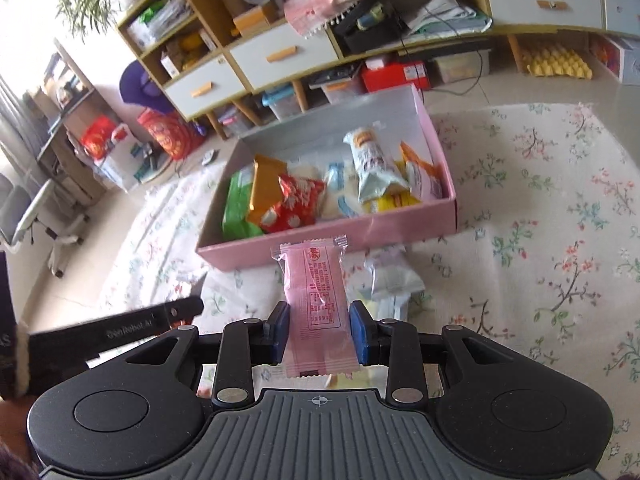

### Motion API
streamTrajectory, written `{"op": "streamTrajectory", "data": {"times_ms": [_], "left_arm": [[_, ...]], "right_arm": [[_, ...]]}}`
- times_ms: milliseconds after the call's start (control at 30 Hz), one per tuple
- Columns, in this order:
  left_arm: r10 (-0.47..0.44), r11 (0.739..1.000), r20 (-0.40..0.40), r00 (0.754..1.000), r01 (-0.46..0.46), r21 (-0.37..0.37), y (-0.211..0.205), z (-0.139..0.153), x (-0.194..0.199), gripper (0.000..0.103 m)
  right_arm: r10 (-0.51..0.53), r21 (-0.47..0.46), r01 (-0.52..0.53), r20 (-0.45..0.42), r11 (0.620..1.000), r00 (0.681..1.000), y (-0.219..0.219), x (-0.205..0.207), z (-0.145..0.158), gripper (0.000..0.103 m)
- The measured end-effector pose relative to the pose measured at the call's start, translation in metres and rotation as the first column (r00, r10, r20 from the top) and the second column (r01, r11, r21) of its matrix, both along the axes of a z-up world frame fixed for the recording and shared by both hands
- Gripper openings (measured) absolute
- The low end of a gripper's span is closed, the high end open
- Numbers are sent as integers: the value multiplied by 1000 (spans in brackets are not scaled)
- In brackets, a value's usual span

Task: Organize snacks
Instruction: 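Lower both packs into the pink box and open both tools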

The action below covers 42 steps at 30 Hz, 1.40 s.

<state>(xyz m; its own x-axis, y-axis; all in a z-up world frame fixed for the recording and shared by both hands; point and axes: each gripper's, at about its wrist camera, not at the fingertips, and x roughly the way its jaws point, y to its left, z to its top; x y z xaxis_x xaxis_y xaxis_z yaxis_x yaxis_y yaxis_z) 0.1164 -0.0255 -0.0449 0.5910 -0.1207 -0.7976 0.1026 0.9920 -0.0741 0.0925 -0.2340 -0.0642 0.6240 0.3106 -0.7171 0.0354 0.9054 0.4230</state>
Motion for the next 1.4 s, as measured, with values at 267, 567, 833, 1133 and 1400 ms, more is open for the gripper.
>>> {"op": "streamTrajectory", "data": {"times_ms": [267,567,833,1133,1400], "left_arm": [[-20,999,57,998,22,-27,-4,13,4,36],[-96,992,172,980,109,-68,-32,33,26,36],[-76,985,140,987,96,-141,-50,29,68,36],[-62,985,129,990,82,-154,-54,25,81,36],[-57,983,115,992,76,-165,-62,17,93,36]], "right_arm": [[-30,48,30,-3,998,1000,-10,6,4,31],[-91,93,91,1,992,996,-33,42,14,31],[-188,168,188,-16,968,982,-55,78,21,31],[-270,193,271,-32,943,962,-94,101,17,31],[-229,112,229,-12,967,973,-77,127,12,31]]}}
